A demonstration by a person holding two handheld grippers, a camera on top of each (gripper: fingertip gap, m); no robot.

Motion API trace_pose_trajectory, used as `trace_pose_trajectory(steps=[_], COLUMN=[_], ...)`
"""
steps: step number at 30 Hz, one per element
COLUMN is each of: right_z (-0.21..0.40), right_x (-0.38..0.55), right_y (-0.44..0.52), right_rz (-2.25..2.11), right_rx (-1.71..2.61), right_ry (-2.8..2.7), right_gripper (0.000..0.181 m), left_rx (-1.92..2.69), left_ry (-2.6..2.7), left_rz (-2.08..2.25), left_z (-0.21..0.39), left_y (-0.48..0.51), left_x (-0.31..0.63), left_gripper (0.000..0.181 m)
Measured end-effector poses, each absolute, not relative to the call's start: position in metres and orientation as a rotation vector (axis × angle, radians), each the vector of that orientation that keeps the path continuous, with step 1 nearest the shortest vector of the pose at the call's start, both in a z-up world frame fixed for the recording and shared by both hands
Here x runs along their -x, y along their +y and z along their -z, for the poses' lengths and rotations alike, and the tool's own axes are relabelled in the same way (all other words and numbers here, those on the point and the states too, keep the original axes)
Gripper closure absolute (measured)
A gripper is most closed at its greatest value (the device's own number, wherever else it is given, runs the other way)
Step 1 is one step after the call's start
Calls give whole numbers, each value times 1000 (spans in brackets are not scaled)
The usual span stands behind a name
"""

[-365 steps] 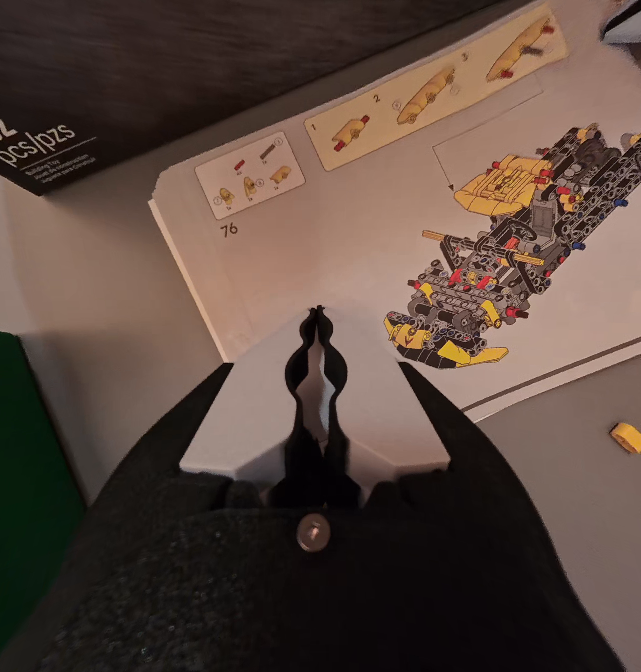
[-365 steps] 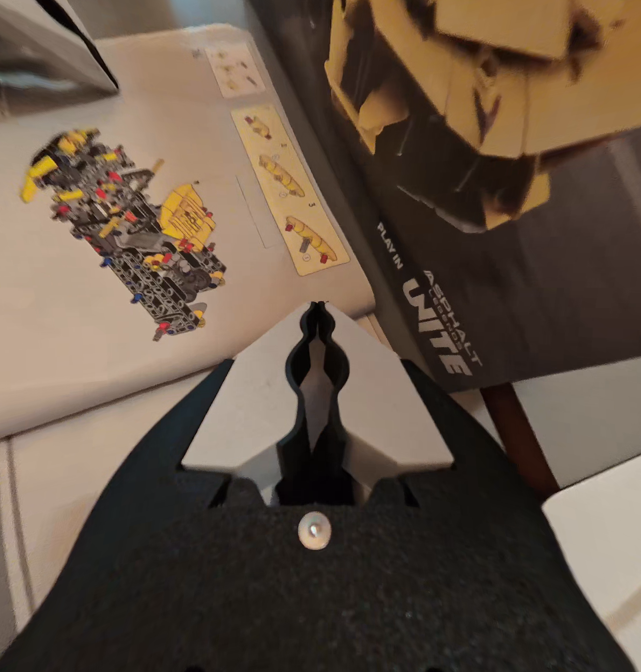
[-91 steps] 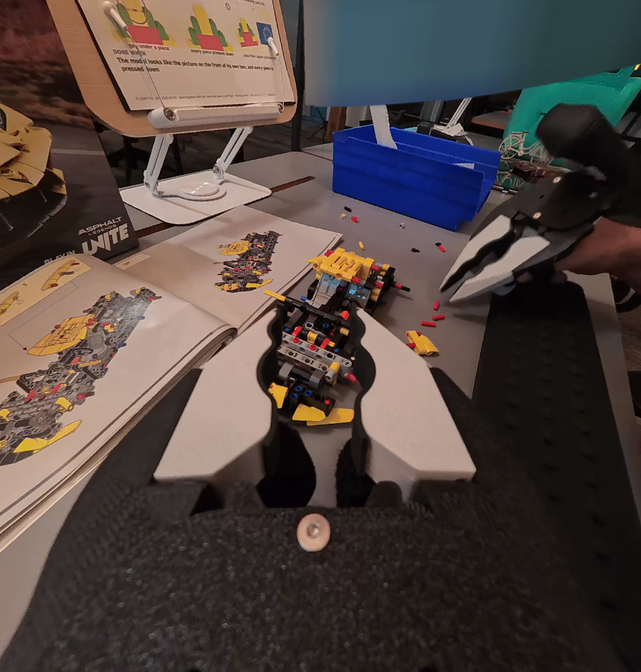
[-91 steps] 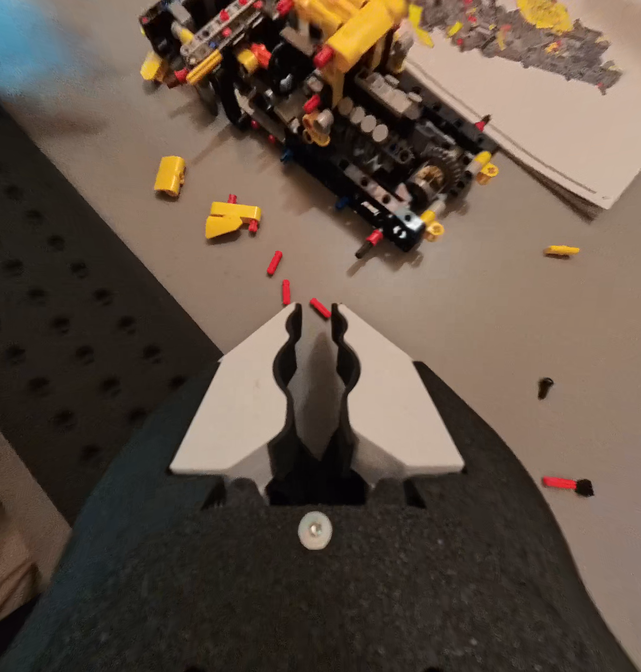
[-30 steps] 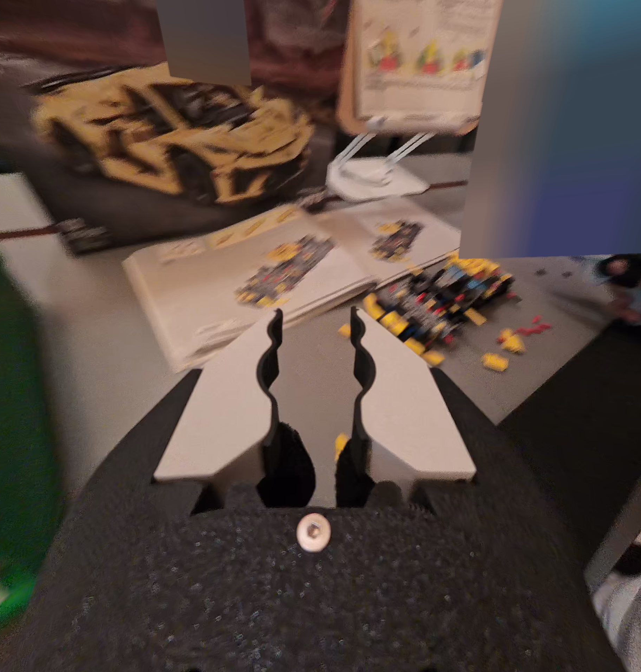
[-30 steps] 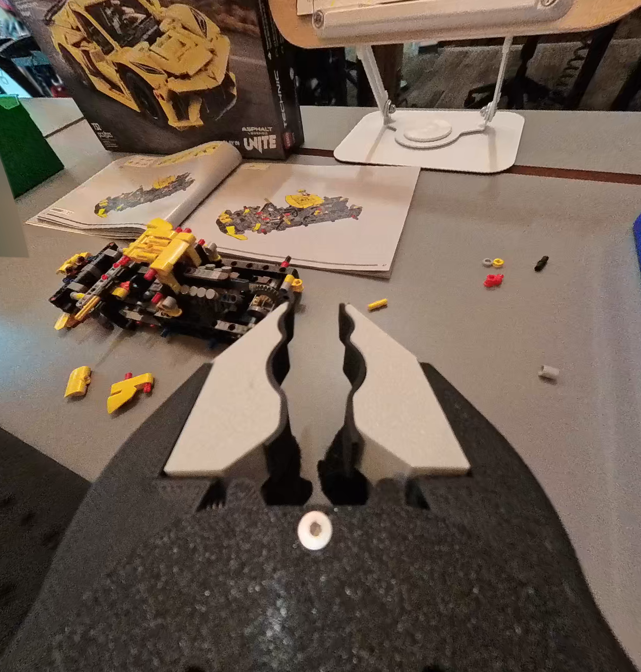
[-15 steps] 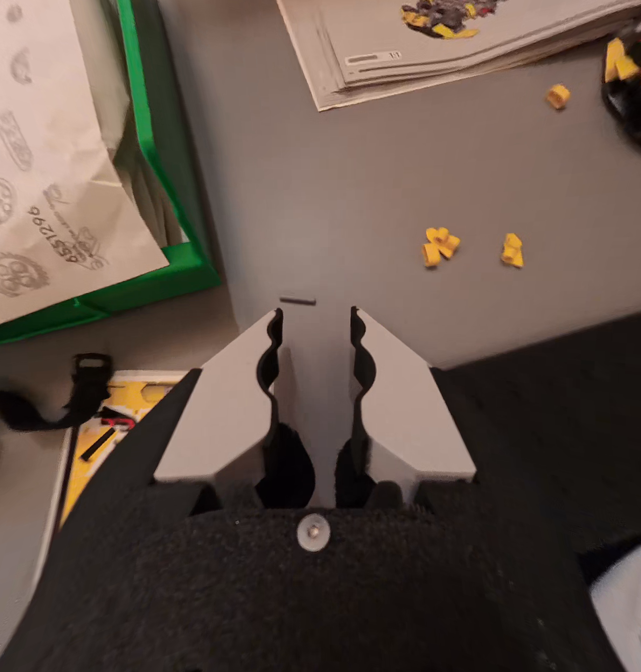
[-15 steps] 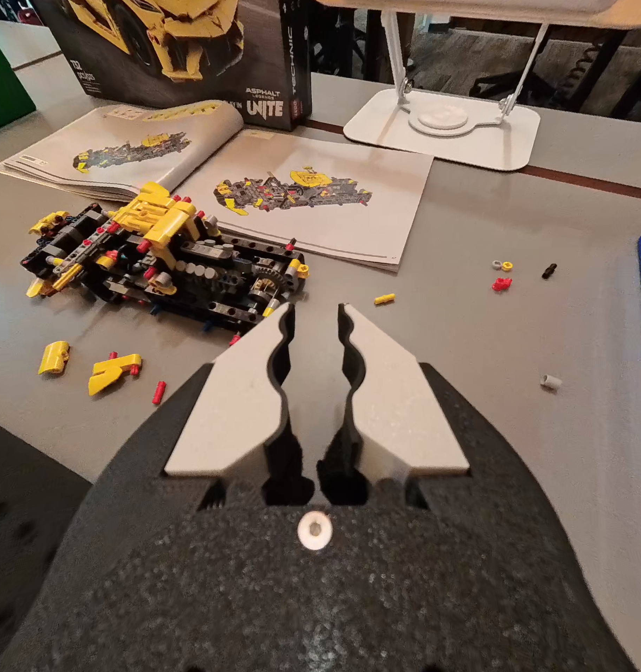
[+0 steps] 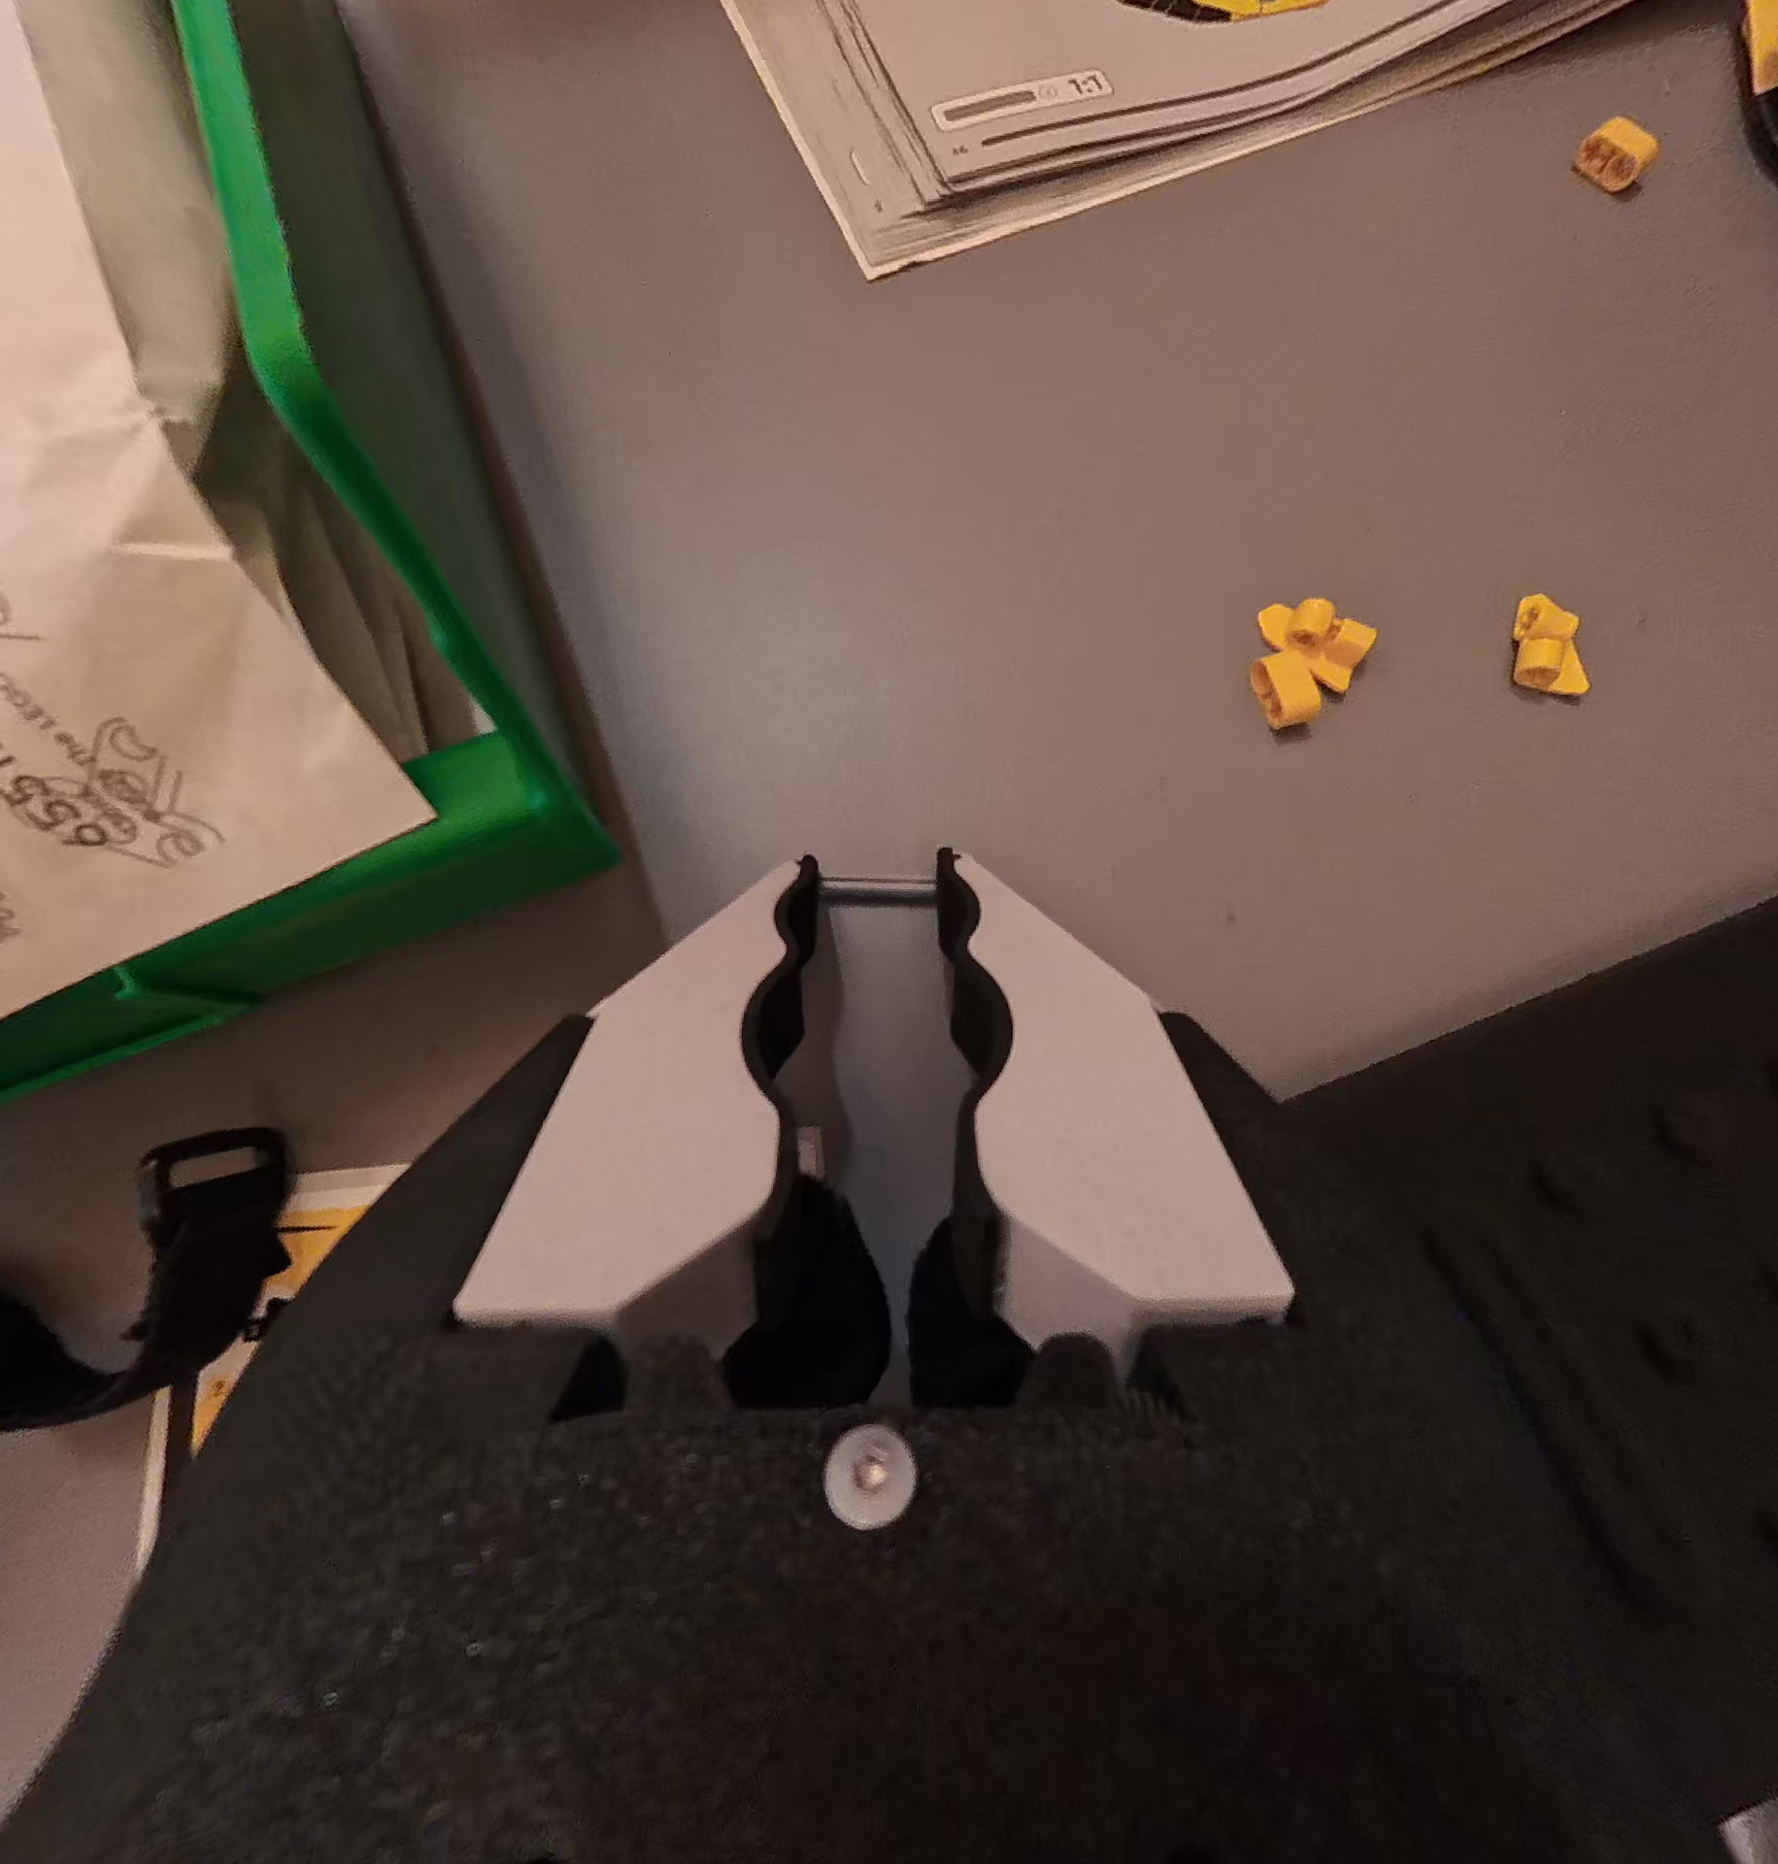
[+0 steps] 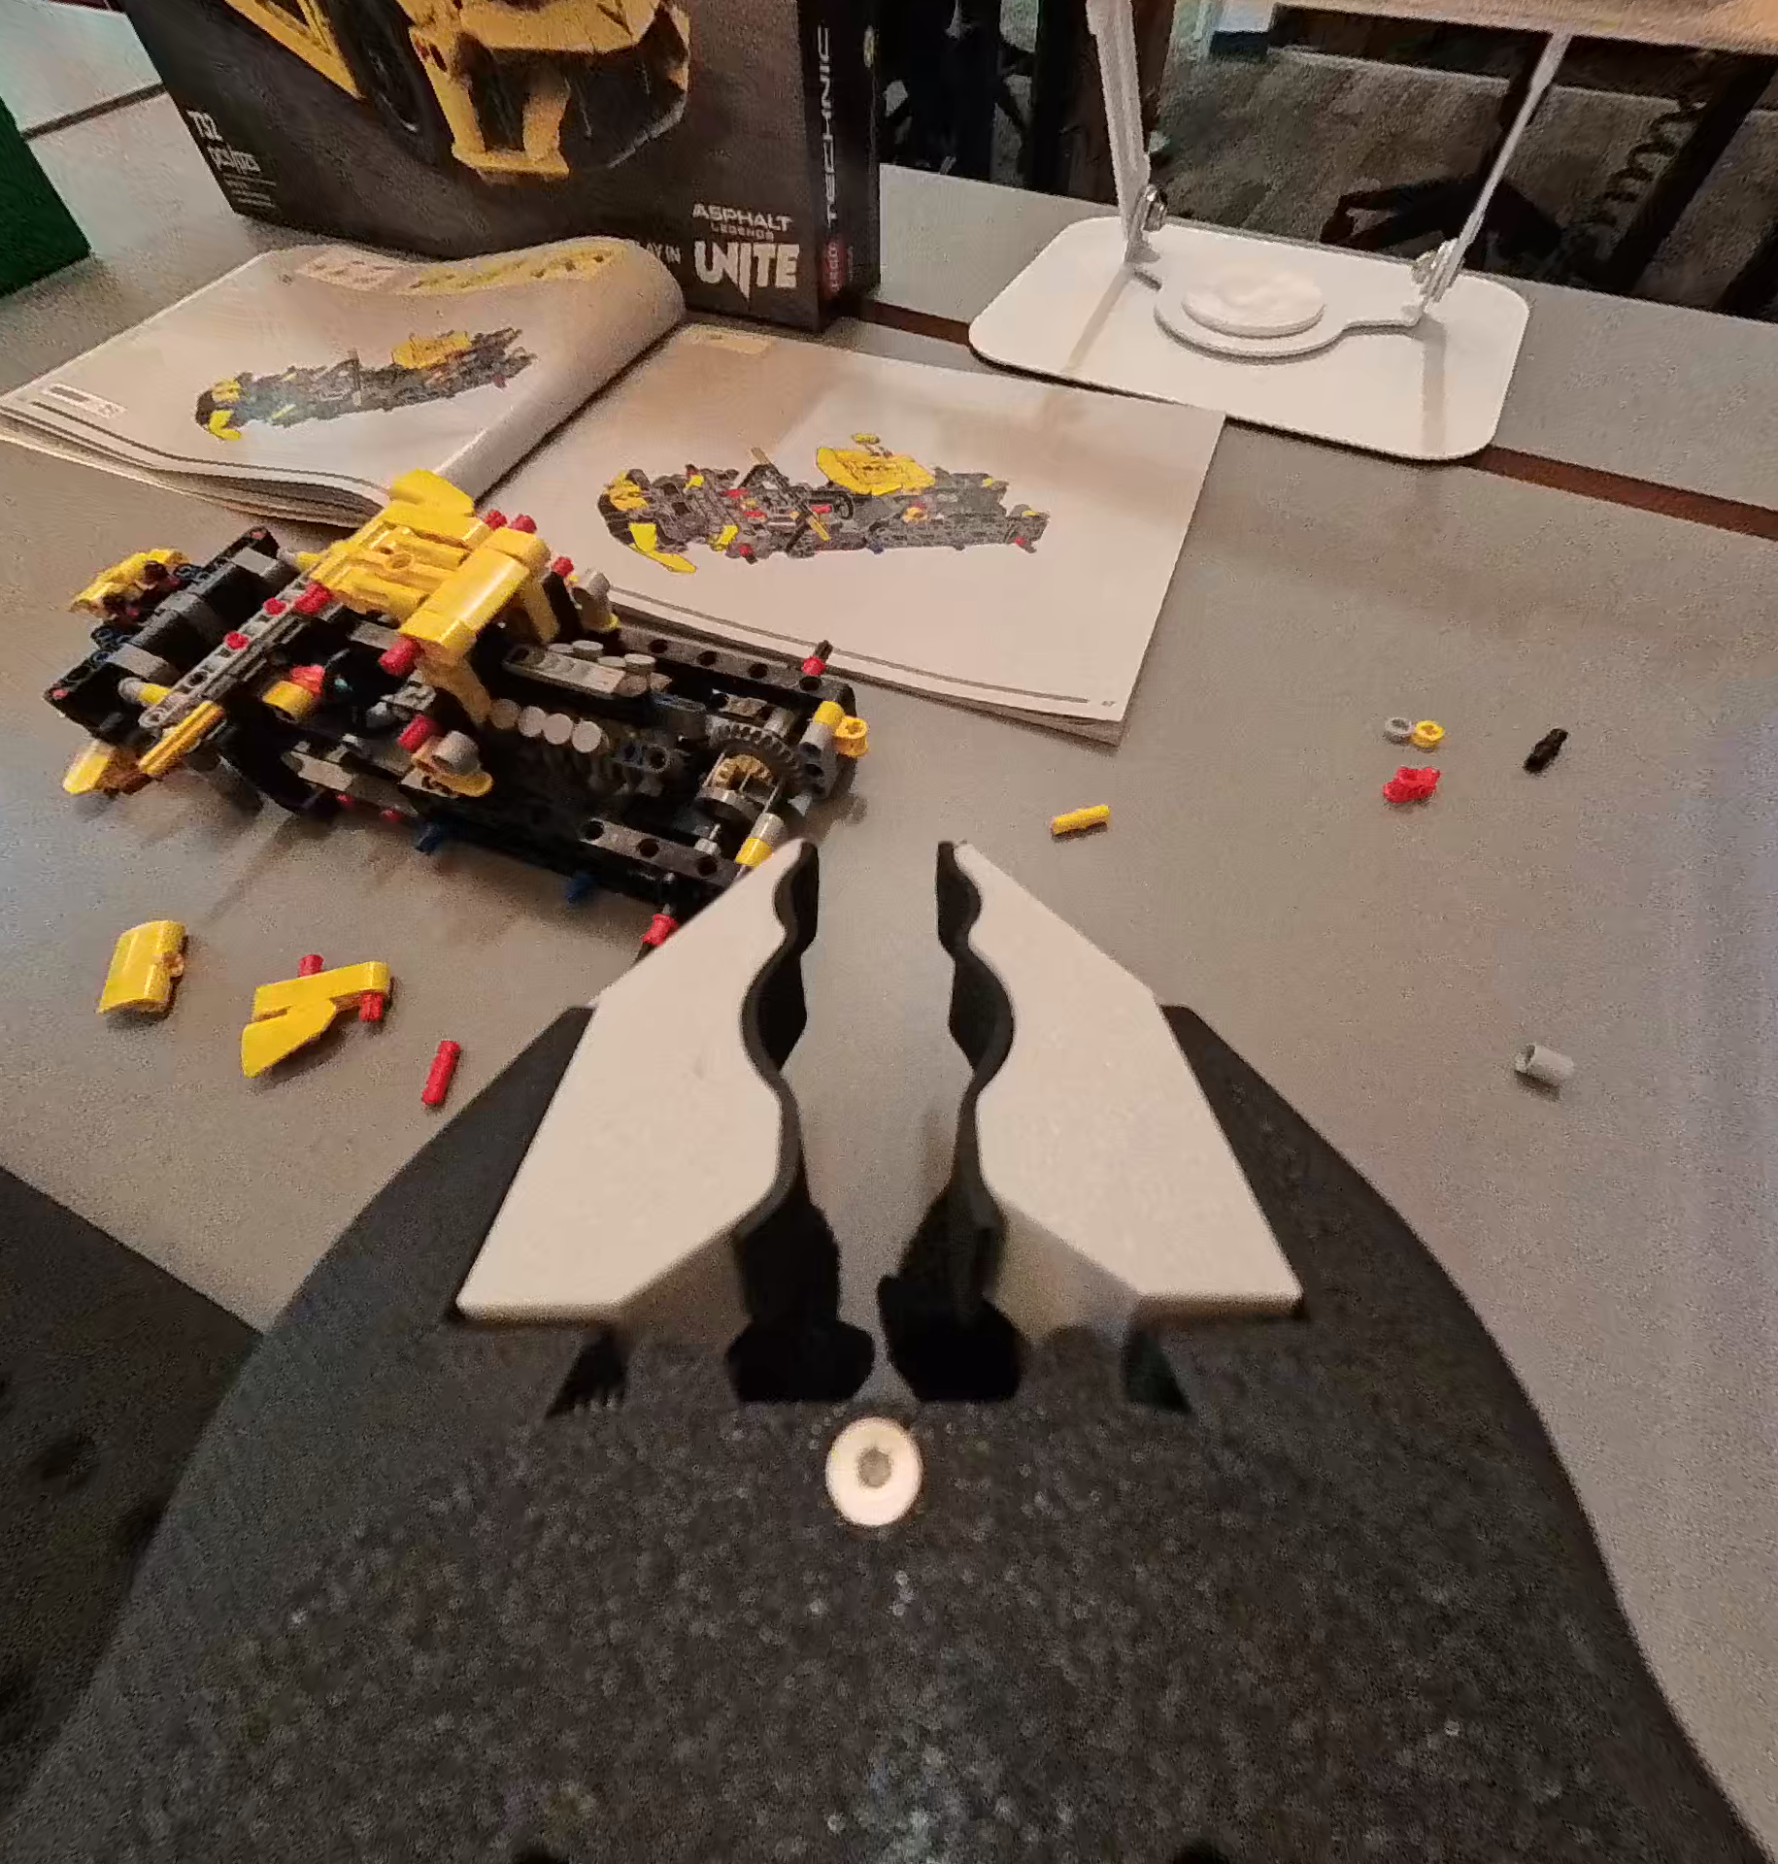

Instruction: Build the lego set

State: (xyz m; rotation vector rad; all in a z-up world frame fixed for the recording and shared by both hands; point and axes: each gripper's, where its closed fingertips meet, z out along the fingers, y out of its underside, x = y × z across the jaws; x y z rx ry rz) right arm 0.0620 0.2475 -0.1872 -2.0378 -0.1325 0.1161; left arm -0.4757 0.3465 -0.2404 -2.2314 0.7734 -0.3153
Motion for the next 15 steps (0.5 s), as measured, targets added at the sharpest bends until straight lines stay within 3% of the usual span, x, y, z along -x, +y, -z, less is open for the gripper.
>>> trace_pose_trajectory(steps=[4, 10, 15], right_z=[190, 188, 186], right_x=[-62, -62, -58], right_y=[248, 248, 246], right_rz=[-114, -151, -165], right_rx=[2055, 2044, 2027], right_ry=[-135, -118, -149], right_gripper=[159, 159, 160], left_rx=[2205, 2048, 2168], left_ry=[776, 685, 594], left_rz=[302, 365, 381], left_z=[234, 187, 206], left_y=[349, 406, 467], left_x=[467, 374, 340], left_gripper=[158, 158, 158])
